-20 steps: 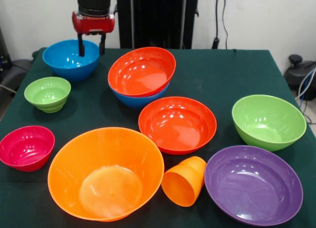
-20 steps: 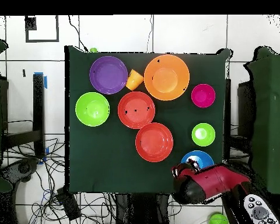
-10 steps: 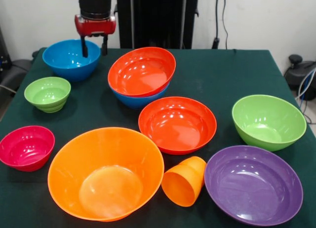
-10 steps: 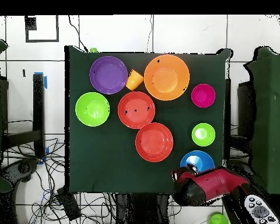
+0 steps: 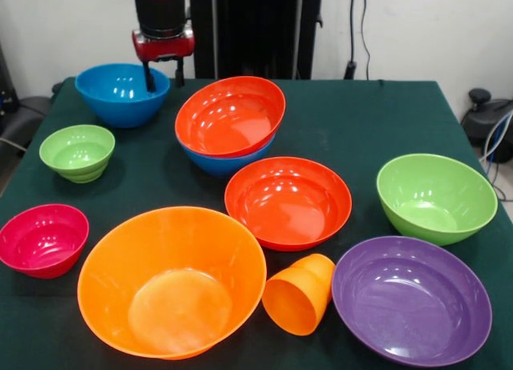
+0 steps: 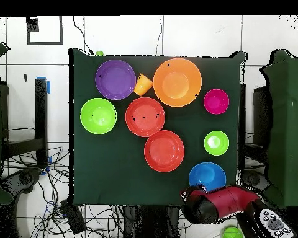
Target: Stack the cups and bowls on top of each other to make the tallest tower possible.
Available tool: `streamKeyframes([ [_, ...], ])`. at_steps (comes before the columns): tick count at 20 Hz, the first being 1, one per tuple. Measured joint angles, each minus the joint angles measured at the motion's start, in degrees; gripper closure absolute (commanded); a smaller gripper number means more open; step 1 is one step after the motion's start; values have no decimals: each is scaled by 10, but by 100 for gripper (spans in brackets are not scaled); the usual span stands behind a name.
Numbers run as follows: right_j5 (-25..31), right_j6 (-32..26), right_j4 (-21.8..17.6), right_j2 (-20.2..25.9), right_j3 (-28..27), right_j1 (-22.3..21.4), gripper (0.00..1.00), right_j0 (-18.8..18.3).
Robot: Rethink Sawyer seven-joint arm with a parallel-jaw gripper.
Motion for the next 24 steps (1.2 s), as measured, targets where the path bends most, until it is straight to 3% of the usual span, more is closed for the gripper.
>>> streamKeyframes([
  [6,0,0,-1,-22,0,17,0,8],
  [7,-1,0,-12,-33,0,24,100,17],
  [14,-4,0,-41,-50,2,20,100,38],
  [24,-15,0,-43,-56,6,11,100,42],
])
